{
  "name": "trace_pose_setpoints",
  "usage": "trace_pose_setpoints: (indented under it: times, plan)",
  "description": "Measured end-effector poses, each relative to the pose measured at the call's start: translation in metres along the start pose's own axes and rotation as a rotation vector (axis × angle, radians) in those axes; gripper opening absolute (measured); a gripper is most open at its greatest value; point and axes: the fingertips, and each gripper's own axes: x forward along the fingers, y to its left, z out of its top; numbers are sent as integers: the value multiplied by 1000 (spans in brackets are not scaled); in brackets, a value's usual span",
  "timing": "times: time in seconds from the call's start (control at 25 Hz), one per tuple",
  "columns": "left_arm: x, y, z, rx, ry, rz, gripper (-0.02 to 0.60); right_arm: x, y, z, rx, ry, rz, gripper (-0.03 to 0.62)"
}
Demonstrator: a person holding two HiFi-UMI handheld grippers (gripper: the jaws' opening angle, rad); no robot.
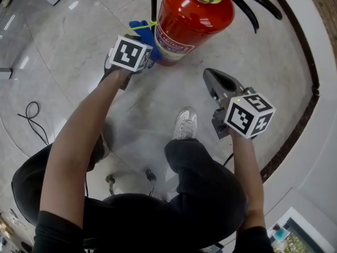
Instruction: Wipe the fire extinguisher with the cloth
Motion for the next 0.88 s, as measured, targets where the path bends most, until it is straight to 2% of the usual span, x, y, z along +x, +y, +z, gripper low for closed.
trace_pose_setpoints:
  times: [0.32,0.56,0.72,0.88]
  plan:
    - [2,-54,-44,-137,62,-58,84,-5,3,-8,28,-22,21,3]
    - [12,-113,-44,-235,44,-144,84,-27,-7,-20,49,-36,1,3]
    - [26,-139,-34,-261,18,-152,86,-40,-18,-26,55,-37,-22,3]
    - [39,-151,-31,-253,11,-152,86,-34,-30,-31,43,-20,-54,3]
